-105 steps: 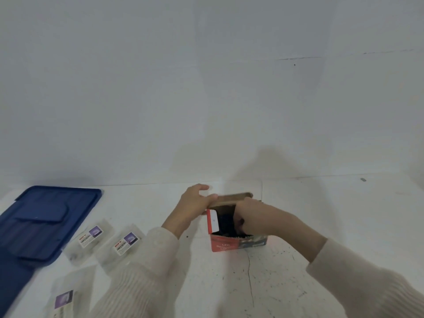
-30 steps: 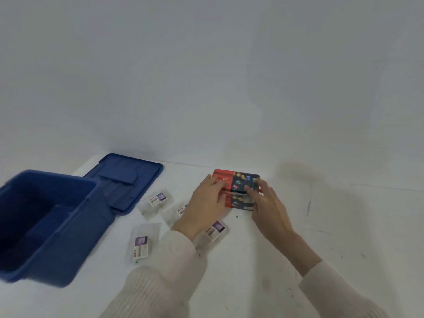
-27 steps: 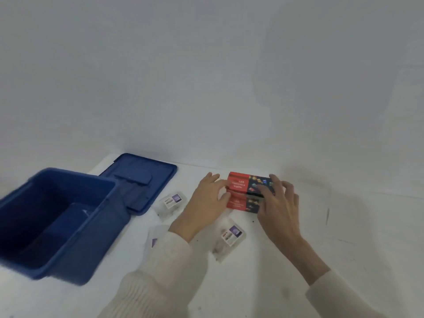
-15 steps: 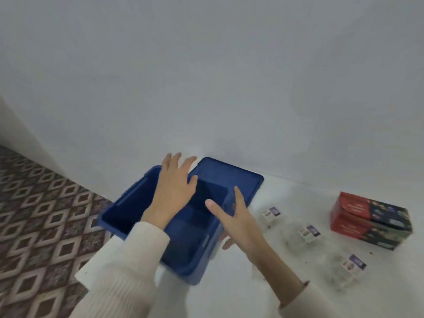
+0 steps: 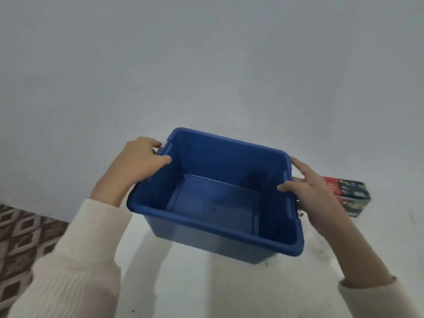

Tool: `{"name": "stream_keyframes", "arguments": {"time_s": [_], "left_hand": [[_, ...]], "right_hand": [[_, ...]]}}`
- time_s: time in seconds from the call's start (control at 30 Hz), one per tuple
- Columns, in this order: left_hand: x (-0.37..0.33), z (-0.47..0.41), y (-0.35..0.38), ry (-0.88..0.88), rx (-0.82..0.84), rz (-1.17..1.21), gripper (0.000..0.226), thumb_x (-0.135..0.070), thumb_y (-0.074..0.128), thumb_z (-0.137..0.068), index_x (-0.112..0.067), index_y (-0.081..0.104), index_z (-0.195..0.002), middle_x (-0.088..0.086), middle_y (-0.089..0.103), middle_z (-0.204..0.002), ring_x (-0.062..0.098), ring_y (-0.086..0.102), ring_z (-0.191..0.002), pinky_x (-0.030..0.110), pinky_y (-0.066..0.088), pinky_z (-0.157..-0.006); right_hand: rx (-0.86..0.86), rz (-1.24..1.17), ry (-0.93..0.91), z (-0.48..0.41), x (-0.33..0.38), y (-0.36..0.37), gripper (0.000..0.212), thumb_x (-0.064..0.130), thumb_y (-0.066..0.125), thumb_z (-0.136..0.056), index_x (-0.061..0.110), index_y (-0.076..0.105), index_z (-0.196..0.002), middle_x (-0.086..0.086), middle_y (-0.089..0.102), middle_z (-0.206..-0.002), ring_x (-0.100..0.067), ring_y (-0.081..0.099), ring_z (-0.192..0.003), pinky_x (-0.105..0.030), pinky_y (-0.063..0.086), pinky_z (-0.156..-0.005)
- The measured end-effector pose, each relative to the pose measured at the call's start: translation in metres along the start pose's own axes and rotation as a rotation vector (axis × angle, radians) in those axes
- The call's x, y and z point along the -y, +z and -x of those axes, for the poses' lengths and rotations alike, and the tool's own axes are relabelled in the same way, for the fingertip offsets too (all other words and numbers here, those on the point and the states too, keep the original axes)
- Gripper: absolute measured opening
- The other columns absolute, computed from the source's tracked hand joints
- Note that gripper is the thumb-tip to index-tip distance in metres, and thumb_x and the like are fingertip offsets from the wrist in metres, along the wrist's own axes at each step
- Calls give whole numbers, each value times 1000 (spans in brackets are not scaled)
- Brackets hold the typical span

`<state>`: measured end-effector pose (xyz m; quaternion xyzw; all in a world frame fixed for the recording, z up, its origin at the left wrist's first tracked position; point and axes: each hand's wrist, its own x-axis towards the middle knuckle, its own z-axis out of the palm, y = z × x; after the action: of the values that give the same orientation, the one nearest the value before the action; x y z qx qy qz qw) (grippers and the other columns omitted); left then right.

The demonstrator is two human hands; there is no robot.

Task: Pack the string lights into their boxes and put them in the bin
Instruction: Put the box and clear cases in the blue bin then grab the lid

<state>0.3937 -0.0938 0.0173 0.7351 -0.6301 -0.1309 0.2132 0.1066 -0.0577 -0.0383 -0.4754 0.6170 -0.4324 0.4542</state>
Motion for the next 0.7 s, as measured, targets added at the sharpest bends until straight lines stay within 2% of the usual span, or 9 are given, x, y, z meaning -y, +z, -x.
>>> {"name": "stream_keyframes", "arguments": {"time_s": [0.1,0.17,0.27,0.33,0.43,0.7], "left_hand": [[-70,8,32,159,63,108,21,-22,62,-80,-11,67,-98,3,62,-84,7,49,-62,20,39,-56],[-114,17,66,256,165,170,24,-22,63,-79,-13,68,-100,3,65,-83,12,55,-66,23,42,-57],[-178,34,118,354,339,242,26,-21,61,-79,-12,65,-103,5,67,-85,18,63,-74,32,54,-69],[-214,46,149,392,424,221,28,-22,61,-79,-10,62,-104,8,68,-88,23,67,-75,38,57,-75],[-253,62,193,458,481,129,26,-30,62,-78,-11,59,-96,6,66,-83,22,66,-70,37,59,-73],[-300,83,259,457,500,-16,36,-41,61,-75,-17,55,-101,0,66,-87,16,65,-77,36,57,-74]], "right_hand": [[-226,79,-2,10,-7,-73,55,1,54,-86,33,52,-130,-4,72,-92,-26,66,-87,-37,52,-72],[-370,164,7,25,-14,-126,47,5,55,-86,32,57,-125,1,72,-90,-23,66,-86,-36,50,-76],[-493,262,85,45,-30,-202,41,10,57,-88,30,59,-123,4,71,-90,-22,65,-88,-38,49,-85],[-508,318,150,55,-41,-247,39,12,58,-88,32,60,-122,3,71,-94,-24,65,-91,-41,48,-90],[-506,369,207,60,-59,-304,39,13,58,-87,34,59,-120,1,71,-102,-25,64,-94,-44,46,-94],[-407,337,206,30,-115,-379,40,8,57,-89,29,59,-123,-1,72,-98,-22,67,-87,-40,48,-86]]}}
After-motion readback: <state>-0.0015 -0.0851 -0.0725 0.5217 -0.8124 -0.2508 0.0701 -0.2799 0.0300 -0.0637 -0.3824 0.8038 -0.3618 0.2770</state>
